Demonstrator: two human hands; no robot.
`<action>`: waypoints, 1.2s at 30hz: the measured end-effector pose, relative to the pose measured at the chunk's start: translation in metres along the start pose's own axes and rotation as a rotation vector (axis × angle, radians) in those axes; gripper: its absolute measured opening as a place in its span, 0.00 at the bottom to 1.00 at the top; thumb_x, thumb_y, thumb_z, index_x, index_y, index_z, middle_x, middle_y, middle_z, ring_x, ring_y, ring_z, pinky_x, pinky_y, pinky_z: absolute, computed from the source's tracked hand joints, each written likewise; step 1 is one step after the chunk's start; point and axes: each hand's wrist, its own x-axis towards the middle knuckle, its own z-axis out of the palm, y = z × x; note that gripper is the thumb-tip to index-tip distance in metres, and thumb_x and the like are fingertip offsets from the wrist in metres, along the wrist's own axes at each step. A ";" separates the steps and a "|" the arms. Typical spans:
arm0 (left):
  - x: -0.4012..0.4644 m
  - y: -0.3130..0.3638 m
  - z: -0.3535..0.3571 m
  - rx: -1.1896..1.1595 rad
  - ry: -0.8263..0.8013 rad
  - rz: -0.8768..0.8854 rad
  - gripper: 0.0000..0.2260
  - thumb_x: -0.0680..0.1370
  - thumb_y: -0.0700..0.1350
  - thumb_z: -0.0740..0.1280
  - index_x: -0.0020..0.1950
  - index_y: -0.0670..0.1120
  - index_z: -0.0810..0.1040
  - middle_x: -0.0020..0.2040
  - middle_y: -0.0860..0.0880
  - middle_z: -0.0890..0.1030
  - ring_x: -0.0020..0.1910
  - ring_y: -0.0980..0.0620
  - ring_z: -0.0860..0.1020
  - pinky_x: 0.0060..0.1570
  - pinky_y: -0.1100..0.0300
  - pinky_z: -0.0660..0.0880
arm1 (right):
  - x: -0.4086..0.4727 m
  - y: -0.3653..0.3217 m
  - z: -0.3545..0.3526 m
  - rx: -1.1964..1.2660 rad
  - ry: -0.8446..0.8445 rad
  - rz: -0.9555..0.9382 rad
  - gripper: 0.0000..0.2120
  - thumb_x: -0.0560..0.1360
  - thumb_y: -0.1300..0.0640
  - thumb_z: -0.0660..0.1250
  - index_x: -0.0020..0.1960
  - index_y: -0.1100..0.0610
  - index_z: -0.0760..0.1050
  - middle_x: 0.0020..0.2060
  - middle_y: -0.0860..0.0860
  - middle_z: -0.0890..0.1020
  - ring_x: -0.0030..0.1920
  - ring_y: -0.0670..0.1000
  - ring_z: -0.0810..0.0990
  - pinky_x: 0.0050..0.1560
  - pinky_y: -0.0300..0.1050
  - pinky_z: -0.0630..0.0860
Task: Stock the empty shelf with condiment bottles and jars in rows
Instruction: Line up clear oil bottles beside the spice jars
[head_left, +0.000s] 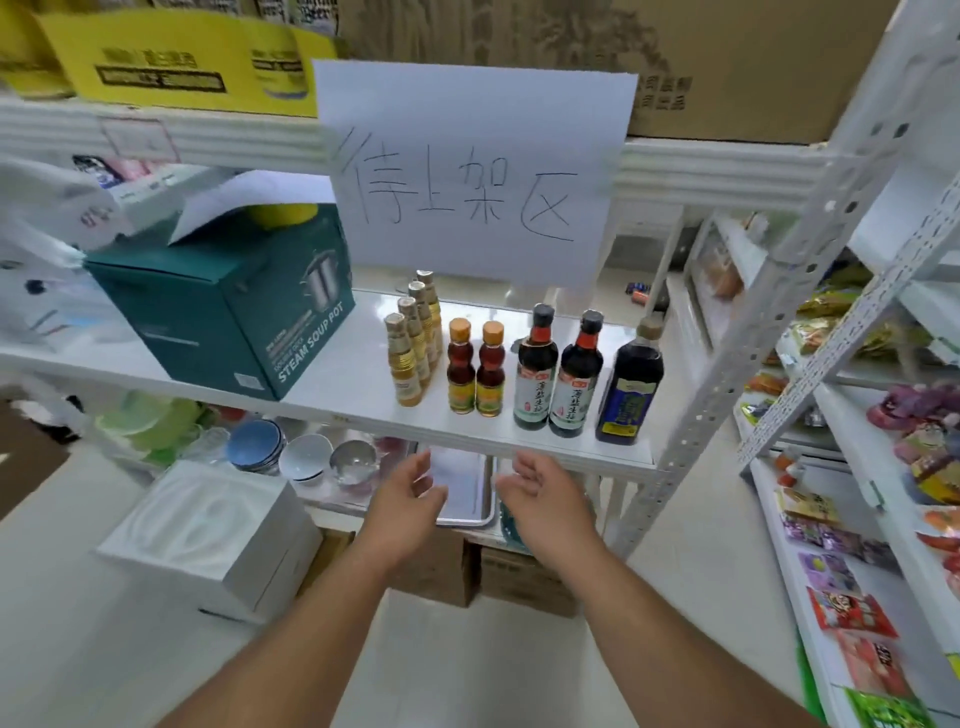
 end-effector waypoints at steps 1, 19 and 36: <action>0.001 -0.002 -0.012 -0.004 0.025 -0.009 0.26 0.81 0.43 0.68 0.78 0.53 0.66 0.74 0.52 0.72 0.70 0.52 0.73 0.67 0.52 0.73 | 0.003 -0.007 0.011 -0.005 -0.011 0.000 0.25 0.80 0.52 0.70 0.75 0.50 0.69 0.71 0.45 0.74 0.68 0.46 0.75 0.67 0.43 0.71; 0.074 0.019 -0.075 -0.039 0.193 -0.012 0.25 0.82 0.43 0.67 0.78 0.55 0.66 0.76 0.53 0.70 0.71 0.52 0.72 0.67 0.52 0.72 | 0.099 -0.059 0.076 -0.014 -0.067 -0.098 0.31 0.79 0.44 0.71 0.78 0.48 0.64 0.73 0.46 0.73 0.70 0.47 0.74 0.71 0.51 0.73; 0.179 0.027 -0.131 0.022 0.051 0.112 0.25 0.82 0.44 0.66 0.78 0.54 0.66 0.76 0.55 0.70 0.70 0.56 0.72 0.66 0.57 0.71 | 0.166 -0.095 0.141 -0.065 0.082 -0.040 0.25 0.79 0.49 0.72 0.72 0.49 0.69 0.54 0.40 0.73 0.51 0.41 0.73 0.54 0.39 0.70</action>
